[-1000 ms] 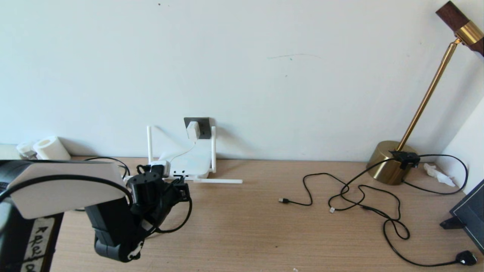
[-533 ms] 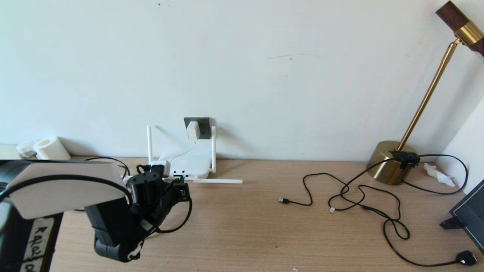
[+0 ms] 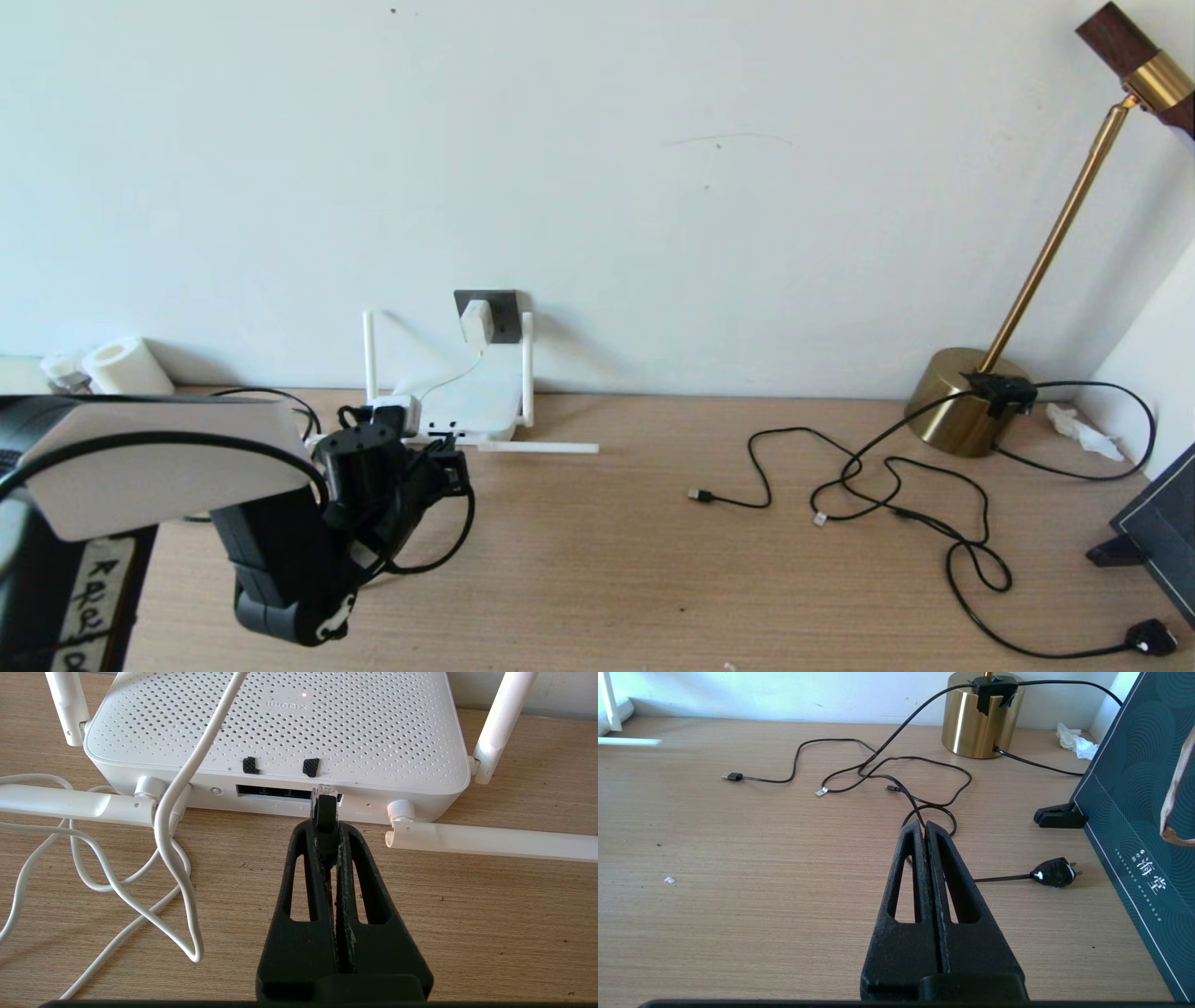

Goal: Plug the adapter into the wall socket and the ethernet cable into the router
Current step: Plug cable into router interface

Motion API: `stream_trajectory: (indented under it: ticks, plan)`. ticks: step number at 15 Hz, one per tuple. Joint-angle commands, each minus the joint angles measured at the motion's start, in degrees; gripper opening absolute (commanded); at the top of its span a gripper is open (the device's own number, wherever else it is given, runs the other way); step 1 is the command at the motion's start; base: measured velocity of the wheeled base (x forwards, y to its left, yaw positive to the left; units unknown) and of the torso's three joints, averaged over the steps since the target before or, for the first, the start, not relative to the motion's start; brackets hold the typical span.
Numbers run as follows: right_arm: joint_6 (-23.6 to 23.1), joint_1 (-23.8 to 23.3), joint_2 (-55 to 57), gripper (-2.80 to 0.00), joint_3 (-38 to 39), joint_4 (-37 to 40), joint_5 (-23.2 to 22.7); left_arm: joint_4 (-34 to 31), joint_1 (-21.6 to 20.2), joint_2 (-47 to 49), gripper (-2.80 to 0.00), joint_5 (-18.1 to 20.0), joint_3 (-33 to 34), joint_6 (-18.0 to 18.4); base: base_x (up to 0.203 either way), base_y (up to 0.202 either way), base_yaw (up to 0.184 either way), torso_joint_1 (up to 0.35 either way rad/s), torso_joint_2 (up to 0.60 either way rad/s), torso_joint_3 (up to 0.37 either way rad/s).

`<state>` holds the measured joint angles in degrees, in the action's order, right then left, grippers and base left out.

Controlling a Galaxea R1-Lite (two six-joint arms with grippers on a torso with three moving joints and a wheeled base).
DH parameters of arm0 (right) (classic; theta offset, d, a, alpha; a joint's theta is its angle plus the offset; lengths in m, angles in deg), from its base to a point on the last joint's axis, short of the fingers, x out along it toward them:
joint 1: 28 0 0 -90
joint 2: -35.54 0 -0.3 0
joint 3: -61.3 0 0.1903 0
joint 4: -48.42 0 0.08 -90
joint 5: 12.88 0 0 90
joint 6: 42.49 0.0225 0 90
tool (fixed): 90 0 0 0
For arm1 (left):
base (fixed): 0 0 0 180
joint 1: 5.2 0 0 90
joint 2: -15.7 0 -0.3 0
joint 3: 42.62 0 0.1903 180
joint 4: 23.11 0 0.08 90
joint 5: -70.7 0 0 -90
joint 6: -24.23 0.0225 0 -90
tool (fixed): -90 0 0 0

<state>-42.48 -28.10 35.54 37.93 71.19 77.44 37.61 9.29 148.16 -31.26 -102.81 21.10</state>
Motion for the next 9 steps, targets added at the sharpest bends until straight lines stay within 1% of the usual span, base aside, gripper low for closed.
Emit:
stream_trajectory:
  ticks: [1,9]
  plan:
    - [0.0,0.0,0.0,-2.80,0.0,0.0,0.0,0.5,0.0,0.2,-2.80,-0.1,-0.1,0.0,0.000,0.000,0.000,0.000,0.00,0.000]
    - [0.0,0.0,0.1,-2.80,0.0,0.0,0.0,0.5,0.0,0.5,-2.80,-0.1,-0.2,0.0,0.000,0.000,0.000,0.000,0.00,0.000]
